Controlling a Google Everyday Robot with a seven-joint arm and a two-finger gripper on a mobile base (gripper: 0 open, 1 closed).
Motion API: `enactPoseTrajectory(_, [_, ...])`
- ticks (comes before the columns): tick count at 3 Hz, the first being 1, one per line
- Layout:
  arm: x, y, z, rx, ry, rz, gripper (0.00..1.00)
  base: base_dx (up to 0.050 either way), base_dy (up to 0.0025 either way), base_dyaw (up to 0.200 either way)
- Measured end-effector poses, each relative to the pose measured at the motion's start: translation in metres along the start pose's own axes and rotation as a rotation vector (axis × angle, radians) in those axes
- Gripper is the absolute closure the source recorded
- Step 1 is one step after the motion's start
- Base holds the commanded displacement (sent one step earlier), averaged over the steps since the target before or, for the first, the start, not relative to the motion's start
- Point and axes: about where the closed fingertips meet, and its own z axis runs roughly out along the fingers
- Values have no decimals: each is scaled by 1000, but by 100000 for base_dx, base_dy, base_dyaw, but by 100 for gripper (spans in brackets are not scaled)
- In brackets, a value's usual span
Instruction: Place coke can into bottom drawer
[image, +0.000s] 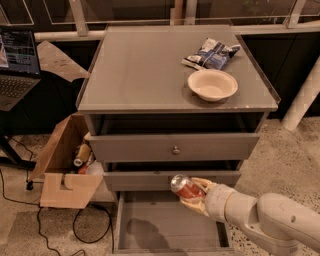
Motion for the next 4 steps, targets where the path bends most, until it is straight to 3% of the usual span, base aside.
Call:
enactPoseTrajectory(2, [89, 14, 22, -18, 92, 129, 100, 0, 0, 0])
enactPoseTrajectory(3, [90, 16, 28, -11, 93, 136, 100, 0, 0, 0])
enactPoseTrajectory(4, [107, 10, 41, 24, 102, 152, 100, 0, 0, 0])
